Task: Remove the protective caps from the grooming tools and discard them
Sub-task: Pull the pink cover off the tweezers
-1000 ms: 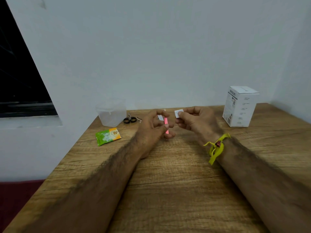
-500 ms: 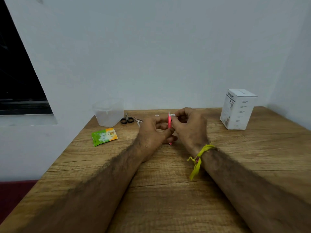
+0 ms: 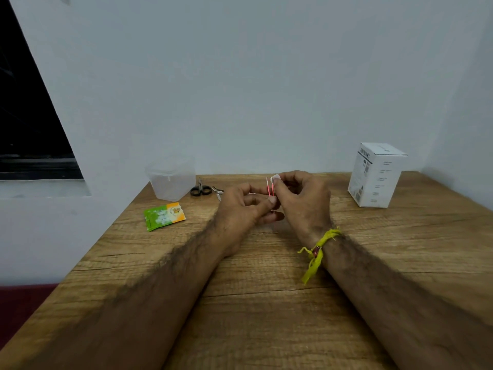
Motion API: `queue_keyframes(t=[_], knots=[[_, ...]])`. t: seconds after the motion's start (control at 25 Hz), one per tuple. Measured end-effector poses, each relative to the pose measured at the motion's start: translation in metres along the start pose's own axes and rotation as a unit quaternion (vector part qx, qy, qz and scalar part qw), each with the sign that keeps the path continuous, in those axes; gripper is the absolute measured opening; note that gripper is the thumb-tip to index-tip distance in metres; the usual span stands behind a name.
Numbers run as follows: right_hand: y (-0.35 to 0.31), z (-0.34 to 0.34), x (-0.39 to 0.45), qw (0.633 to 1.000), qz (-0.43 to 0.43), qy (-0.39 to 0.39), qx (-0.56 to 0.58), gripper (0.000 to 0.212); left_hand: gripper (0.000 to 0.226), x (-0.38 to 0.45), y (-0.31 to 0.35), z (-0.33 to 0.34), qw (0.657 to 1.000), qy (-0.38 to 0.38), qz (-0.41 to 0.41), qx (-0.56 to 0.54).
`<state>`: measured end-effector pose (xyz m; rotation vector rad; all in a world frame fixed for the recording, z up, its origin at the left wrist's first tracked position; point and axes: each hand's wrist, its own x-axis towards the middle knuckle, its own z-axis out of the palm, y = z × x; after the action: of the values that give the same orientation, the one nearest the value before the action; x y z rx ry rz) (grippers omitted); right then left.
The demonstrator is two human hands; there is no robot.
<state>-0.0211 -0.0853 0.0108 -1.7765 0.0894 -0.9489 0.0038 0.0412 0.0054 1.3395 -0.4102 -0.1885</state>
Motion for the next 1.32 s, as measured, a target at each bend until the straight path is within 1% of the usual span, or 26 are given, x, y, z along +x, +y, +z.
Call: queue_keyframes(t=[0.16, 0.36, 0.68, 0.92, 1.04, 1.16, 1.32], knots=[[0.001, 0.001, -0.001, 1.000, -0.005, 0.000, 0.006, 0.007, 0.018, -0.001, 0.000, -0.002, 1.000, -0.003, -0.004, -0.013], [0.000, 0.002, -0.003, 0.999, -0.044, -0.024, -0.011, 0.008, 0.017, -0.001, 0.001, -0.003, 0.999, 0.009, -0.009, -0.035], [0.002, 0.003, -0.003, 0.998, -0.061, -0.006, -0.022, 0.009, 0.017, -0.003, 0.003, -0.001, 1.000, 0.008, -0.010, -0.013], [0.004, 0.004, -0.004, 0.996, -0.078, -0.015, -0.034, 0.011, 0.013, -0.005, 0.005, 0.000, 1.000, 0.016, -0.012, -0.017], [0.007, 0.005, -0.004, 0.993, -0.105, -0.027, -0.044, 0.010, 0.014, -0.004, 0.005, 0.000, 0.999, 0.023, -0.023, -0.018], [0.012, 0.003, -0.002, 0.991, -0.123, -0.017, -0.052, 0.009, 0.015, -0.004, 0.005, -0.001, 0.999, 0.017, -0.031, -0.018], [0.014, 0.003, 0.000, 0.985, -0.160, -0.023, -0.062, 0.007, 0.015, -0.003, 0.005, -0.002, 0.999, 0.018, -0.026, -0.019]])
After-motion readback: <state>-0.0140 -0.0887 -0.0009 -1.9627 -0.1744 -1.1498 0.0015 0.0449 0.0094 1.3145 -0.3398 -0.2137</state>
